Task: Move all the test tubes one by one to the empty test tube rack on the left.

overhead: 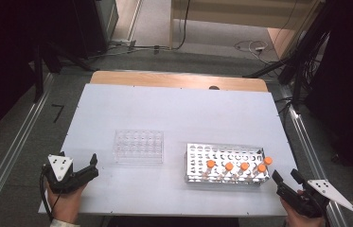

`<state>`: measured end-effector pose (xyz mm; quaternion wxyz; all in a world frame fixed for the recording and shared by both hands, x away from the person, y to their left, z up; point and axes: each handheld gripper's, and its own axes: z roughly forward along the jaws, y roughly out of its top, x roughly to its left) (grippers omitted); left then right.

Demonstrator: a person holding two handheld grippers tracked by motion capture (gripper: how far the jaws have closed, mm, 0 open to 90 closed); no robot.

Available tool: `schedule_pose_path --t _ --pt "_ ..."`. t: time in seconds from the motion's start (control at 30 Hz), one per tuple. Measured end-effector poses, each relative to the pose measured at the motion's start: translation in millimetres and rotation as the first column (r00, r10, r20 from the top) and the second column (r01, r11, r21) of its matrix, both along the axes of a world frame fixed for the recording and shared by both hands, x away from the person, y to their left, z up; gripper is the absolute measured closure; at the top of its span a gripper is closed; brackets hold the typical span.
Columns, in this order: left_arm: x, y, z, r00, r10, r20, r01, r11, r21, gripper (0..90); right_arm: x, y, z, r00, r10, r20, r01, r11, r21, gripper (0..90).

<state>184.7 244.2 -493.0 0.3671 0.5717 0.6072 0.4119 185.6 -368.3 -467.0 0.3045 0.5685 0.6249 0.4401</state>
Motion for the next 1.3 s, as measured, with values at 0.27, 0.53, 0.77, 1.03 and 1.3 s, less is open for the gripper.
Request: schedule_pose_path --t 0.27,0.53,0.77,1.03,1.3 --pt "0.0 -0.4 0.0 1.0 0.002 0.0 -0.002 1.0 0.003 3.5 -2.1 4.0 1.5 0.9998 0.021 0.004 -0.021 1.0 0.002 28.7" --pt "-1.0 0.0 0.4 1.0 0.005 0.004 -0.005 1.0 0.006 3.5 -4.8 12.1 2.0 0.9985 0.056 0.002 -0.056 0.998 0.007 28.8" --pt "-1.0 -0.4 0.3 1.0 0.004 0.006 -0.004 1.0 0.007 3.5 -7.2 17.8 2.4 0.9966 0.082 0.007 -0.082 0.997 0.003 29.6" --pt "-1.0 -0.6 0.2 1.0 0.005 0.007 -0.005 1.0 0.008 3.5 -11.2 24.4 2.9 0.9936 0.113 0.006 -0.113 0.994 0.003 30.6" --pt "-0.8 -1.1 0.0 1.0 0.005 0.006 -0.005 0.9999 0.01 3.5 -13.4 33.8 2.7 0.9876 0.157 0.007 -0.157 0.988 0.0 36.3"
